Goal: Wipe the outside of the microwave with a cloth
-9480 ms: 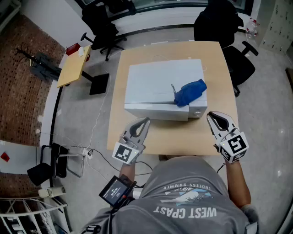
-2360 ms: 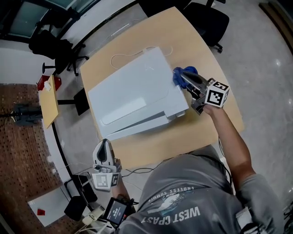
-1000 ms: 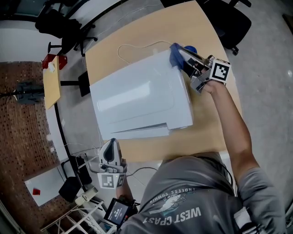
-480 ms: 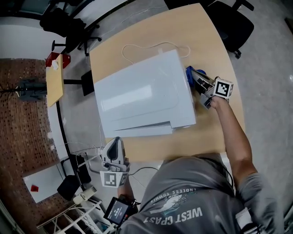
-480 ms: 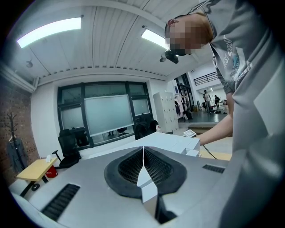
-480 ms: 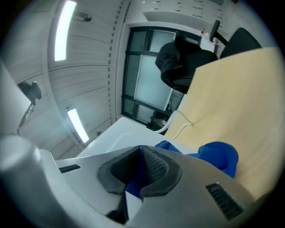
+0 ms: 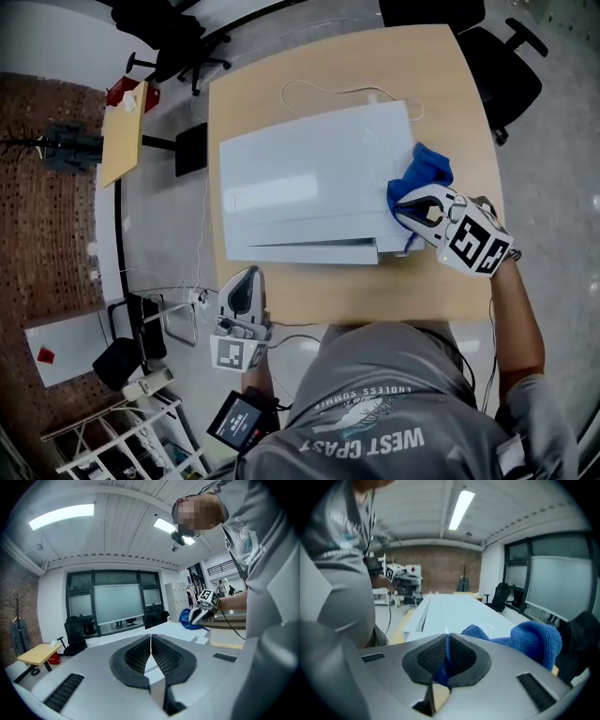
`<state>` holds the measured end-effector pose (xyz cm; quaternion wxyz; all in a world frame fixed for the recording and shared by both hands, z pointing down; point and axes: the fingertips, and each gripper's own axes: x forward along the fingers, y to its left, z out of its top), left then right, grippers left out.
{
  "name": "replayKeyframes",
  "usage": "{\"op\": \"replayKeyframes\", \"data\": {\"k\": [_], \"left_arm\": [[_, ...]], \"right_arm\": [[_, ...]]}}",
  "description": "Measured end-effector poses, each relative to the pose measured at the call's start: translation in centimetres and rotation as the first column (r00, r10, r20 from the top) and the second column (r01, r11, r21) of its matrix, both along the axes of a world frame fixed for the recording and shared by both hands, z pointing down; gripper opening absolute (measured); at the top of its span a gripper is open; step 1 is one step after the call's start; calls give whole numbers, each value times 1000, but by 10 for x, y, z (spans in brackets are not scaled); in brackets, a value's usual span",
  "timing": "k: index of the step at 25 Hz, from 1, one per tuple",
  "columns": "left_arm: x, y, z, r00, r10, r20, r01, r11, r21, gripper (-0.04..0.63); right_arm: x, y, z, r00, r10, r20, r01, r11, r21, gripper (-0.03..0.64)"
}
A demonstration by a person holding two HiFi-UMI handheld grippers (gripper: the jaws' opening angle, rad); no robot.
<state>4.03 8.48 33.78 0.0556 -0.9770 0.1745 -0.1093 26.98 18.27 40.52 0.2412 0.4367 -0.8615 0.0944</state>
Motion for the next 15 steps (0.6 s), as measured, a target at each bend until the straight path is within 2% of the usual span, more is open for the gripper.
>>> {"op": "replayKeyframes", "data": {"k": [1, 3, 7, 15], "left_arm": [[-3, -1, -1, 1000, 7, -20, -7, 1000, 3, 23], [-7, -5, -2, 999, 15, -40, -15, 1000, 6, 23], [-34, -20, 1, 999, 0, -51, 0, 1000, 2, 23], [-112, -58, 8, 994, -43, -98, 41, 999, -18, 23]], "right_arm": [[-11, -1, 4, 996, -20, -82, 18, 1000, -25, 35], [-35, -10, 7, 990, -54, -130, 46, 997, -63, 35], [-96, -49, 10, 987, -93, -133, 76, 989, -125, 35], [-217, -152, 21, 973, -188, -135, 159, 967, -199, 35]]}}
